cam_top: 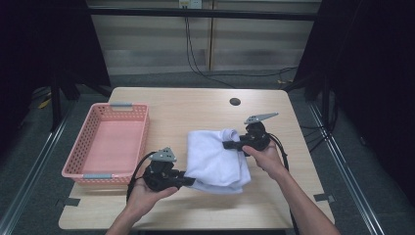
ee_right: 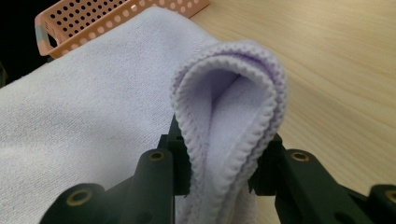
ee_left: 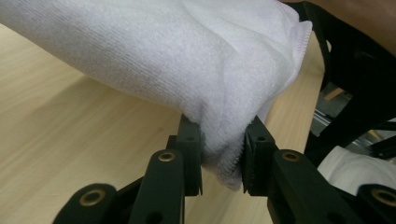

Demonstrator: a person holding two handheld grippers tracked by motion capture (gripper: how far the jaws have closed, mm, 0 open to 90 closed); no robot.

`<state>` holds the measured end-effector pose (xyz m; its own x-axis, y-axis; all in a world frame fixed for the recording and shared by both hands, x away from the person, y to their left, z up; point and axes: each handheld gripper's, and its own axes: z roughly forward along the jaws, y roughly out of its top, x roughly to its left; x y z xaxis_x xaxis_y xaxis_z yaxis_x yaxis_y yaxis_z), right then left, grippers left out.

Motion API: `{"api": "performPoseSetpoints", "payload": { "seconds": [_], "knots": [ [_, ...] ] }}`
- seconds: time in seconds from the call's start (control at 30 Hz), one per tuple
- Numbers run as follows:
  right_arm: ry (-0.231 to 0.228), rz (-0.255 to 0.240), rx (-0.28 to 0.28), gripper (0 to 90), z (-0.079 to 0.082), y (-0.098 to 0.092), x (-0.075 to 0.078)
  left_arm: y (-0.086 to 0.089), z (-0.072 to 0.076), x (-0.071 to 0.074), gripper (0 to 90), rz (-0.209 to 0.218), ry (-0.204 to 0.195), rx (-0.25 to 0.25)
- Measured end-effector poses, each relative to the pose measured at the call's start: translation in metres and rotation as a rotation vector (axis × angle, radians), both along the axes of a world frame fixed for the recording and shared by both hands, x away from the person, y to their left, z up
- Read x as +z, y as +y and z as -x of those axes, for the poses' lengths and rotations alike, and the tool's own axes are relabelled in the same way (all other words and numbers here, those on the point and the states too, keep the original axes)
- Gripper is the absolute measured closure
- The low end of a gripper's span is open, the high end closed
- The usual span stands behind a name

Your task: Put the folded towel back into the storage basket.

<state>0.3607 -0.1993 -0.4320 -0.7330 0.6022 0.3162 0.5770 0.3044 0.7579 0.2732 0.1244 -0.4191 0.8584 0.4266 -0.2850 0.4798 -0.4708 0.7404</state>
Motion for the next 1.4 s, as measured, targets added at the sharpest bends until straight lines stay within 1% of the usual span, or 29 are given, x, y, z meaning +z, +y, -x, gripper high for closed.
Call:
{"api": "performPoseSetpoints", "payload": {
  "seconds": [0.1,0.13,0.2,0.27,0.3,0.33,0.37,0.4,0.53,0.6,0.67,0.7,0.8,0.87,0.9,1.03,1.1,1.13,1.17,1.2,1.27,1.4],
  "knots": [
    [-0.006,0.0,0.008,67.9,-0.005,0.006,0.004,0.006,-0.003,0.003,73.2,0.018,0.001,0.017],
    [-0.009,-0.006,0.009,67.9,-0.007,0.008,0.006,0.008,-0.003,0.004,73.2,0.011,-0.003,0.021],
    [-0.011,-0.012,0.009,68.0,-0.01,0.012,0.009,0.012,-0.005,0.006,73.2,0.014,-0.003,0.033],
    [-0.017,-0.007,0.013,68.0,-0.014,0.017,0.012,0.015,-0.008,0.009,73.3,0.008,-0.005,0.053],
    [-0.023,-0.008,0.014,68.1,-0.016,0.019,0.014,0.018,-0.009,0.011,73.4,0.015,-0.003,0.07],
    [-0.025,-0.01,0.014,68.2,-0.018,0.021,0.016,0.02,-0.01,0.012,73.4,0.023,-0.004,0.074],
    [-0.03,-0.014,0.014,68.2,-0.02,0.022,0.017,0.023,-0.012,0.014,73.4,0.032,-0.012,0.073],
    [-0.032,-0.021,0.016,68.2,-0.022,0.024,0.02,0.025,-0.013,0.015,73.4,0.034,-0.01,0.073],
    [-0.038,-0.02,0.03,68.3,-0.028,0.03,0.028,0.032,-0.017,0.021,73.4,0.043,-0.024,0.076],
    [-0.041,-0.01,0.04,68.3,-0.032,0.033,0.032,0.034,-0.018,0.024,73.4,0.039,-0.034,0.069],
    [-0.045,-0.004,0.046,68.4,-0.034,0.038,0.036,0.037,-0.02,0.026,73.4,0.031,-0.034,0.074],
    [-0.05,0.001,0.051,68.4,-0.036,0.04,0.037,0.04,-0.02,0.027,73.4,0.034,-0.037,0.083],
    [-0.052,-0.012,0.06,68.4,-0.041,0.046,0.041,0.047,-0.023,0.031,73.4,0.043,-0.044,0.091],
    [-0.058,-0.011,0.062,68.5,-0.044,0.05,0.044,0.052,-0.025,0.032,73.4,0.047,-0.043,0.101],
    [-0.06,-0.019,0.061,68.5,-0.045,0.053,0.045,0.055,-0.027,0.033,73.4,0.049,-0.039,0.107],
    [-0.07,-0.031,0.069,68.5,-0.053,0.064,0.052,0.067,-0.031,0.036,73.4,0.053,-0.048,0.124],
    [-0.068,-0.034,0.075,68.5,-0.056,0.068,0.054,0.073,-0.031,0.038,73.4,0.07,-0.046,0.138],
    [-0.069,-0.037,0.079,68.6,-0.058,0.071,0.056,0.076,-0.032,0.038,73.4,0.068,-0.044,0.152],
    [-0.071,-0.038,0.08,68.6,-0.059,0.074,0.057,0.078,-0.032,0.038,73.4,0.072,-0.033,0.181],
    [-0.074,-0.037,0.083,68.6,-0.061,0.076,0.058,0.081,-0.033,0.038,73.4,0.078,-0.019,0.19],
    [-0.071,-0.039,0.086,68.6,-0.066,0.083,0.06,0.084,-0.033,0.039,73.5,0.074,-0.037,0.194],
    [-0.071,-0.049,0.095,68.7,-0.072,0.095,0.064,0.095,-0.034,0.042,73.5,0.086,-0.049,0.212]
  ]
}}
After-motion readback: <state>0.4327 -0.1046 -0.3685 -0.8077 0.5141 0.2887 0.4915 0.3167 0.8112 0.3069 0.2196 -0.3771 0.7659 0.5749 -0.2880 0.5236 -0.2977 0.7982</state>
